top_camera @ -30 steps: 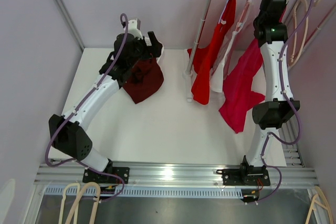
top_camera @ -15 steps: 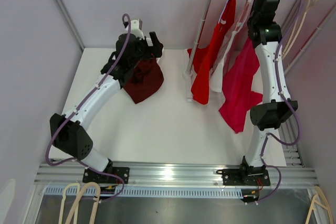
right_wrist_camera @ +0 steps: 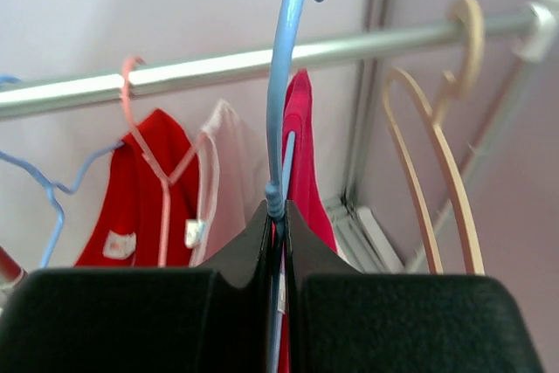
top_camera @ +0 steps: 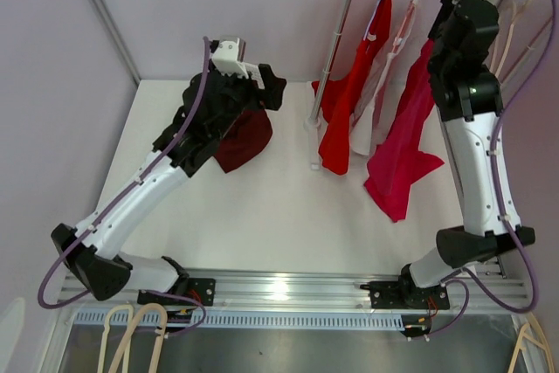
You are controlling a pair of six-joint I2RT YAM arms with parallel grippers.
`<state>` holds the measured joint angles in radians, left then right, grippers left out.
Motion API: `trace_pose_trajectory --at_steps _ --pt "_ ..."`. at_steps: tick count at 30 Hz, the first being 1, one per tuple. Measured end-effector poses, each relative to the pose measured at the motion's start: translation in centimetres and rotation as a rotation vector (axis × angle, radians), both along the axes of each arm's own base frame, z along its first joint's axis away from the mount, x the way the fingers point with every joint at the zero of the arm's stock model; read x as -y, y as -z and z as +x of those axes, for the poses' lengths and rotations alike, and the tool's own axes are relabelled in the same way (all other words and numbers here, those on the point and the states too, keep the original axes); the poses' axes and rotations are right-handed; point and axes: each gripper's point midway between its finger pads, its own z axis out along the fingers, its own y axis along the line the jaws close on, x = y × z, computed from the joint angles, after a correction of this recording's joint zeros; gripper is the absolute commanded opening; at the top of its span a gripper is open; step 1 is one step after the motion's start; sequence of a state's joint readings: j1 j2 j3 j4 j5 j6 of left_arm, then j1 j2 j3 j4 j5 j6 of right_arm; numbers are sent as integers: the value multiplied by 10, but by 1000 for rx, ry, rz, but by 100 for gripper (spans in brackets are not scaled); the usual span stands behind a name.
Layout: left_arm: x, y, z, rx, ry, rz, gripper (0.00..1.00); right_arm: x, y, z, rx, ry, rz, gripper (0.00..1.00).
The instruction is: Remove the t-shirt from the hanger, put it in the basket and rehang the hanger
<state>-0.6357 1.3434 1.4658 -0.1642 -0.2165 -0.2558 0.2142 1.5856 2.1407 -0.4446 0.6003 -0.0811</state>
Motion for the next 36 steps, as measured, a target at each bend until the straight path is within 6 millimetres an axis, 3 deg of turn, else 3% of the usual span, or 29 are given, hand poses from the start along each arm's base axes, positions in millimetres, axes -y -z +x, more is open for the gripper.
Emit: trace_pose_trajectory --at_steps 4,10,14,17,21,24,29,36 --pt "19 -7 -41 41 91 9 100 12 14 -34 -19 57 66 0" --pt "60 13 -113 77 282 75 100 20 59 -66 -115 150 198 0" --pt "94 39 -182 133 472 114 99 6 98 -89 -200 122 248 0" --pt "108 70 -222 160 589 124 99 -3 105 -108 -216 87 292 0" --pt "125 108 -243 173 652 139 100 -9 99 -133 -184 33 348 0" --pt "144 125 -254 194 677 157 100 -9 91 -148 -152 6 378 0" --pt "175 137 -265 257 699 167 100 -12 90 -157 -153 -20 397 0" --pt "203 140 -275 330 720 165 99 -16 93 -157 -167 -31 397 0"
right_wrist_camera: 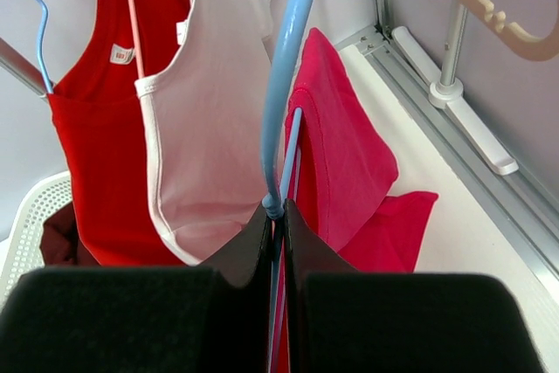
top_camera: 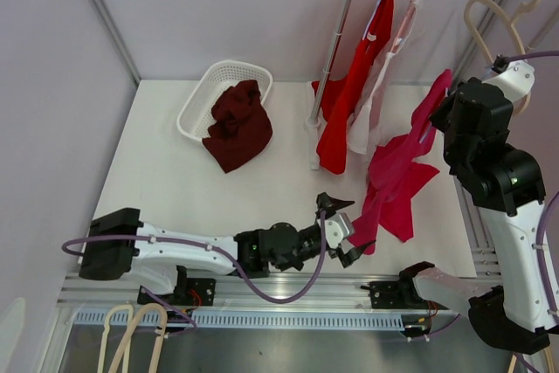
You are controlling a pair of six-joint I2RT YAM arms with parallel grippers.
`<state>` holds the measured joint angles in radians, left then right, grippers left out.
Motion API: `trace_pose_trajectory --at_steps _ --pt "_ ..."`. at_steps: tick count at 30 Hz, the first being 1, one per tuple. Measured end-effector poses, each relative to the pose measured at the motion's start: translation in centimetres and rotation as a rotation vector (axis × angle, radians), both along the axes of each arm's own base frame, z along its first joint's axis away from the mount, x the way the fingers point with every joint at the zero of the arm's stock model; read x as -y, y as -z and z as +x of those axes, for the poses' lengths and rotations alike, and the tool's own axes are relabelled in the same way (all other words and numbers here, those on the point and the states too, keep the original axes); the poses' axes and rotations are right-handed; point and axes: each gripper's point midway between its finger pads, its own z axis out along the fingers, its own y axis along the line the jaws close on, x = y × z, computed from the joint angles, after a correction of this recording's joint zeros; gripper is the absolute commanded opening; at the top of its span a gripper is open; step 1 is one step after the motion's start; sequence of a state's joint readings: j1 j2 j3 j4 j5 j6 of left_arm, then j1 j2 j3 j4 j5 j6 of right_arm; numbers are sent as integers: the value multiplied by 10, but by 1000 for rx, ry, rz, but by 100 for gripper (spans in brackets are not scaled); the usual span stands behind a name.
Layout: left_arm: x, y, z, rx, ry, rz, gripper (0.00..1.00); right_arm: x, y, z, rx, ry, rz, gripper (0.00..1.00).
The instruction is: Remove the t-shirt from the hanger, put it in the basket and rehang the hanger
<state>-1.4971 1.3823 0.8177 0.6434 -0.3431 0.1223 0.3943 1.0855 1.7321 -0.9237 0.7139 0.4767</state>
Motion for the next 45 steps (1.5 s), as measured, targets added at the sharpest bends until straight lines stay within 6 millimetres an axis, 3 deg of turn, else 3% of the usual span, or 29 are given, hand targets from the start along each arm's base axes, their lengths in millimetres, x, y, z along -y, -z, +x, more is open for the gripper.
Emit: trace_pose_trajectory --at_steps 4,5,6,7,8,9,13,16,20,26,31,40,45 --pt "17 -12 7 24 -32 -19 100 -4 1 1 -1 -11 1 0" --pt "22 -16 11 30 -44 -24 98 -5 1 1 -1 -15 1 0" --pt "28 -21 15 33 -54 -33 89 -6 0 1 -1 -19 1 0" --pt "34 -26 19 33 -62 -39 72 -7 0 1 -1 -23 0 0" --pt "38 -30 23 26 -71 -45 25 -8 0 1 -1 -26 1 0" --pt "40 -34 30 25 -84 -45 2 -9 0 1 -1 -29 1 0" --pt "37 -34 53 15 -144 -29 1 -10 1 2 -3 -30 -4 0" --pt "32 -25 50 12 -142 -8 1 -10 0 6 -4 -29 -17 0" --pt "21 -17 27 17 -108 18 1 -11 4 13 -26 -25 -52 0" --pt "2 -40 -23 28 -40 -9 1 -11 7 22 -45 -13 -105 0" --pt "-12 -41 -60 11 18 -19 1 -10 4 26 -42 -3 -129 0" --pt "-16 20 -106 -140 123 55 1 -11 8 26 -63 -16 -152 0" --pt "-7 34 -101 -165 90 82 1 -16 12 24 -80 -47 -140 0"
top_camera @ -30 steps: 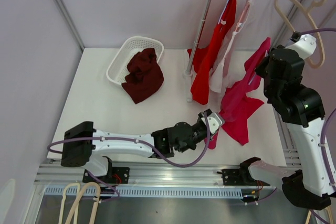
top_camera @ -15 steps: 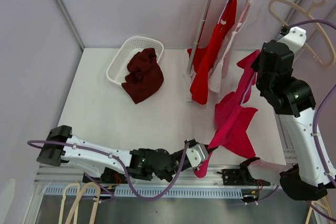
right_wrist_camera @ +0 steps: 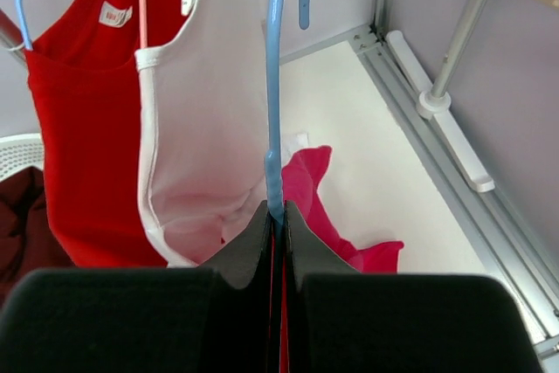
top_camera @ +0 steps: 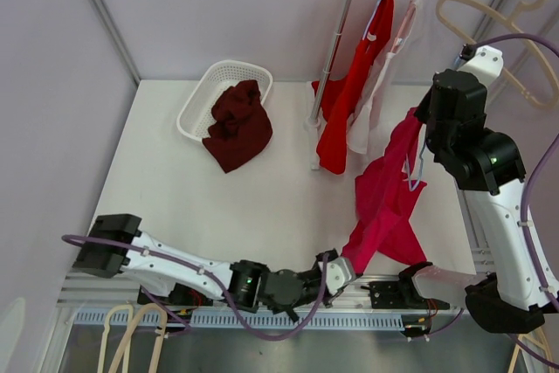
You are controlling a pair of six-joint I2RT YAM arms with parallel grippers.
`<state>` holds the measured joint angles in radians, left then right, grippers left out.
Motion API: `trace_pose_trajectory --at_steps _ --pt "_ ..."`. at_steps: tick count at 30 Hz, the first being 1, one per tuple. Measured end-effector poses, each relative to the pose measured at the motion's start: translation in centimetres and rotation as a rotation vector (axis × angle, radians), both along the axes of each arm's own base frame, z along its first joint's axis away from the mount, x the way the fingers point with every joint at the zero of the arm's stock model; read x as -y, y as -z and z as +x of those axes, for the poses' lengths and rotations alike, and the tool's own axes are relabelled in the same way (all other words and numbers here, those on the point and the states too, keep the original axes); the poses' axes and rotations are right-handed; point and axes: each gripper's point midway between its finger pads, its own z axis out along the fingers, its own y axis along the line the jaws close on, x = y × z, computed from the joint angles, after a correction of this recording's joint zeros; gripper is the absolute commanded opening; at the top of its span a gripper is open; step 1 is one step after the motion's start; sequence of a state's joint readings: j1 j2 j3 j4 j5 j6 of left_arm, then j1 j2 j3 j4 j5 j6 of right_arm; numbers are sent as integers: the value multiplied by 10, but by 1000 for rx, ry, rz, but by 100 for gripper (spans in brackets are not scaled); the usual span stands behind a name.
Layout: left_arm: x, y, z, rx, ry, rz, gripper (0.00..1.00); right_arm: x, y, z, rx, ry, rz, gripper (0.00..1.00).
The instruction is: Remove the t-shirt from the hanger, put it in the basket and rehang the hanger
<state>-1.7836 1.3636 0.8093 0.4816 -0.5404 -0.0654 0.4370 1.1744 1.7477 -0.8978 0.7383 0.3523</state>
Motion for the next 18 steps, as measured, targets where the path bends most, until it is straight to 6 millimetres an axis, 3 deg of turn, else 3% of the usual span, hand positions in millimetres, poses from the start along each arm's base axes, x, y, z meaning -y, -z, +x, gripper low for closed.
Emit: trace_pose_trajectory --at_steps 4,9,14,16,18 --pt "26 15 37 -54 -36 57 1 -9 -5 -4 5 -44 44 0" --pt "57 8 133 -149 -192 115 1 -19 -23 -16 39 -105 109 0" --pt "66 -13 232 -313 -299 89 1 -15 -35 -35 57 -125 129 0" --pt "69 -11 266 -384 -313 82 1 -10 -38 -42 66 -122 121 0" --pt "69 4 293 -451 -327 96 1 -3 -43 -48 84 -115 103 0"
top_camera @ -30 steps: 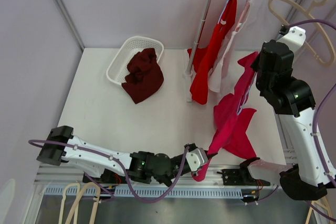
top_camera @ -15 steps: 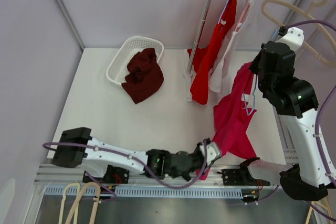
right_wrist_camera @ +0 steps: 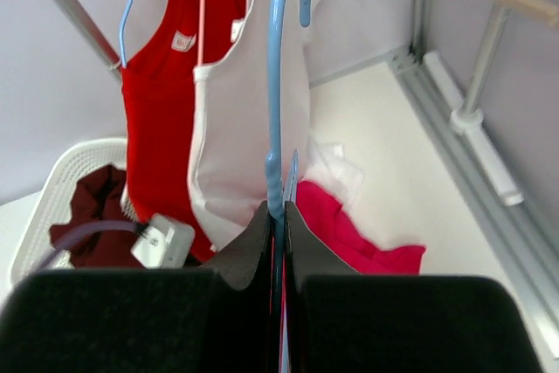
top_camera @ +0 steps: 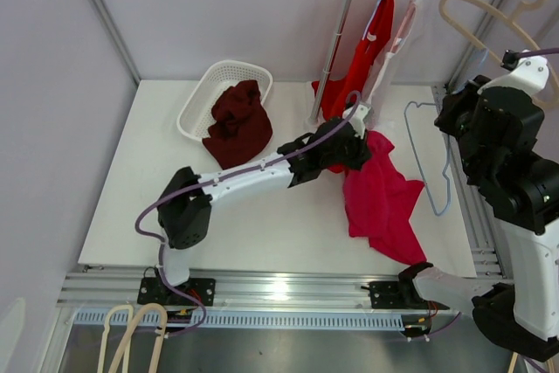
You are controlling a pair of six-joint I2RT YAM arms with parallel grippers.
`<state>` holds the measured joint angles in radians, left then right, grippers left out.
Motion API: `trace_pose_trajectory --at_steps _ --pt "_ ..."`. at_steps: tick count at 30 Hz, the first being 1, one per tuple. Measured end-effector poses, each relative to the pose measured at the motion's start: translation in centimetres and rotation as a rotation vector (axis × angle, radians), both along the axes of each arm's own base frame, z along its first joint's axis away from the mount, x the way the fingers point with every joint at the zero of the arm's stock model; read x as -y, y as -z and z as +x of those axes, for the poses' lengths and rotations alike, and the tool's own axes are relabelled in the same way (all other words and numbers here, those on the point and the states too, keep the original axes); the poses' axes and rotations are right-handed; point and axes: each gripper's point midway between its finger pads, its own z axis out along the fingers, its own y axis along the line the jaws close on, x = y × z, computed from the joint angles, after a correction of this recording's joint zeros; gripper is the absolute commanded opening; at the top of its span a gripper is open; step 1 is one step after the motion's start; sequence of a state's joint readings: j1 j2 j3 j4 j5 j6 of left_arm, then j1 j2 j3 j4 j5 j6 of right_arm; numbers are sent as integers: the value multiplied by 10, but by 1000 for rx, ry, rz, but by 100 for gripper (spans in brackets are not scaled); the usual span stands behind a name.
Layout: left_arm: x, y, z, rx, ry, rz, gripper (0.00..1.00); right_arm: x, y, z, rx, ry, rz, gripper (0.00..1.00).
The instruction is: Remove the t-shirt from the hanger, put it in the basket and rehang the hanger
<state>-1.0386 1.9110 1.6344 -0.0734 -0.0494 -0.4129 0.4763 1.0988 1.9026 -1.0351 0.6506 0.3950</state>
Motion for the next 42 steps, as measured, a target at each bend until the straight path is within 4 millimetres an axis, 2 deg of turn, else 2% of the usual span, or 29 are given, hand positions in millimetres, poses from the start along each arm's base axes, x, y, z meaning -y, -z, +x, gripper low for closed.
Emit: trace_pose_trajectory --at_steps 2,5,6,8,9,11,12,13,15,16,18,20,21,23,24,27,29,31,36,38,42 --pt "-7 34 4 -79 7 44 1 6 -6 -3 21 14 -25 0" --pt "-19 85 -30 -202 83 141 1 12 -16 -1 45 27 -86 0" --pt "-21 95 -44 -232 111 168 1 13 -21 1 56 31 -103 0" --pt "-22 98 -72 -266 178 206 1 13 -29 10 73 44 -139 0" --pt "-23 89 -84 -268 209 212 1 14 -31 17 76 58 -155 0" --pt "-23 54 -99 -240 261 195 1 15 -33 35 77 69 -178 0" --pt "-21 21 -102 -203 285 160 1 17 -34 44 77 79 -184 0" --pt "-20 -13 -100 -162 296 123 1 20 -33 55 71 88 -190 0" --pt "-17 -104 -86 -44 300 -13 1 27 -28 78 58 96 -198 0" --pt "-22 -148 -77 14 288 -79 1 34 -27 88 51 106 -199 0" --pt "-48 -236 -56 137 242 -214 1 41 -27 105 49 104 -202 0" --pt "-85 -303 -33 258 162 -324 1 44 -34 117 74 92 -201 0" --pt "-109 -331 -19 315 106 -372 1 47 -36 124 84 91 -202 0" --pt "-154 -366 7 394 -5 -434 1 51 -40 134 105 77 -200 0" --pt "-177 -380 20 431 -63 -457 1 52 -42 138 118 67 -197 0" --pt "-234 -401 58 505 -231 -499 1 60 -49 151 160 64 -189 0" --pt "-265 -412 79 551 -321 -523 1 64 -54 162 193 55 -187 0" --pt "-287 -418 97 583 -379 -539 1 65 -59 173 230 39 -187 0" --pt "-320 -432 139 647 -452 -603 1 73 -59 215 291 -25 -179 0" --pt "-323 -429 153 649 -459 -613 1 76 -55 233 294 -49 -172 0" --pt "-317 -404 186 624 -465 -597 1 79 -38 261 275 -83 -167 0"
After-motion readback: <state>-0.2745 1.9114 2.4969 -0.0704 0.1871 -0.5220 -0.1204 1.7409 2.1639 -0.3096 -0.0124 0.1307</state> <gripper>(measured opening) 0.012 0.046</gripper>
